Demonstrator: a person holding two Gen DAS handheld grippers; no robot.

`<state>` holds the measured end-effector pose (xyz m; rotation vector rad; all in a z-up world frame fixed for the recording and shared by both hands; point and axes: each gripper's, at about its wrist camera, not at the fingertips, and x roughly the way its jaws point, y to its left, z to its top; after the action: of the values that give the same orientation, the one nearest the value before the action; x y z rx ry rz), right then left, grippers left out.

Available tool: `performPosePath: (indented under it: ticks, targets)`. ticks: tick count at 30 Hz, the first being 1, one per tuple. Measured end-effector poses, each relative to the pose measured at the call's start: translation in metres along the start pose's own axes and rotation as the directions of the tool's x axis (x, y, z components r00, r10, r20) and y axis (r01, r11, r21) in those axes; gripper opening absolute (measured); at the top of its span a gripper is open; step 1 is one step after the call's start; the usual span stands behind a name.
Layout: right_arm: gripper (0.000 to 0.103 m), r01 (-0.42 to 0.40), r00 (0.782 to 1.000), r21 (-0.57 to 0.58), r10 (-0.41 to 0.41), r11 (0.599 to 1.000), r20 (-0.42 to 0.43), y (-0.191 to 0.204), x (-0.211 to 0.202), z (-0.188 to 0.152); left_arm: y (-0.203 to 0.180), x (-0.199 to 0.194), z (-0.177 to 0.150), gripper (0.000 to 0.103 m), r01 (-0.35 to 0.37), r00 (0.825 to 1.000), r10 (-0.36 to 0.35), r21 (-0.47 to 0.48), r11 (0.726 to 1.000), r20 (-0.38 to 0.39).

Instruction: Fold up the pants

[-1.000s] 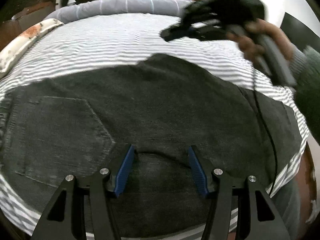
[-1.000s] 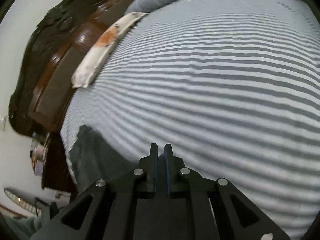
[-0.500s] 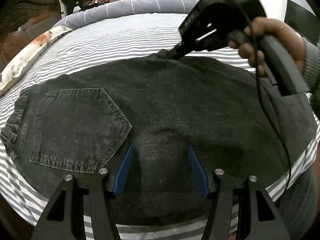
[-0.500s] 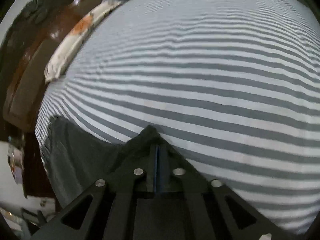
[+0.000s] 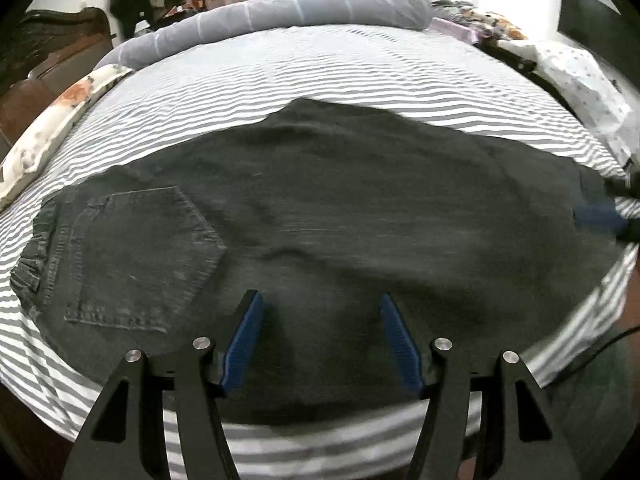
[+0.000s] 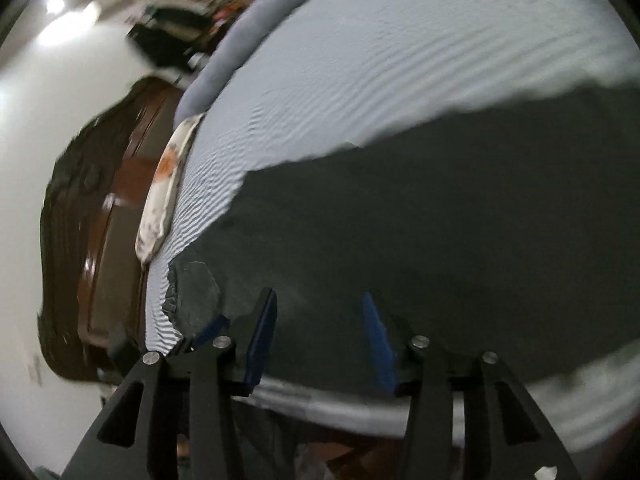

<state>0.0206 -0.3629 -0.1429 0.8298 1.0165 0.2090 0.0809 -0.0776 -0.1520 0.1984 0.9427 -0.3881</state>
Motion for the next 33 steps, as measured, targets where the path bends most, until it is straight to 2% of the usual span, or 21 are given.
performPosePath:
  ticks: [4,7,10,15,20,25,27,31,33]
  targets:
    - [0.044,-0.088,0.996,0.131,0.089,0.987,-0.002,-0.03,-0.003,-0.038,-0.03,-0.006,-0.004,0.062,0.021,1.0,-0.021,0.044,0.999,0.0]
    - [0.044,-0.099,0.994,0.171,0.105,0.98,-0.023,-0.04,0.01,-0.059,-0.043,-0.003,-0.005,0.062,0.013,1.0,-0.012,0.054,0.998,-0.012]
    - [0.044,-0.108,0.993,0.215,0.117,0.971,-0.029,-0.053,0.019,-0.069,-0.043,0.004,-0.005,0.062,0.032,0.999,-0.031,0.025,0.999,-0.037]
    - [0.042,-0.113,0.994,0.246,0.107,0.963,0.038,-0.07,0.015,-0.067,-0.042,0.005,-0.001,0.062,0.031,0.998,-0.031,-0.009,0.999,-0.052]
    - [0.037,-0.086,0.987,0.274,0.045,0.958,0.154,-0.098,-0.016,-0.055,-0.057,0.006,0.01,0.062,0.029,0.999,-0.029,0.007,1.0,-0.045]
    - [0.034,-0.084,0.964,0.333,-0.009,0.939,0.266,-0.138,-0.052,-0.045,-0.079,0.015,0.021,0.062,0.049,0.997,-0.047,0.029,0.998,-0.059]
    - [0.033,-0.082,0.946,0.363,-0.042,0.928,0.322,-0.158,-0.07,-0.039,-0.088,0.017,0.024,0.062,0.047,0.997,-0.044,0.053,0.997,-0.058]
    - [0.031,-0.148,0.918,0.416,-0.032,0.897,0.396,-0.194,-0.095,-0.03,-0.102,0.02,0.029,0.062,0.045,0.998,-0.04,0.096,0.994,-0.055]
    - [0.031,-0.143,0.908,0.428,-0.053,0.892,0.415,-0.205,-0.104,-0.023,-0.108,0.02,0.032,0.062,0.058,0.997,-0.052,0.104,0.993,-0.053]
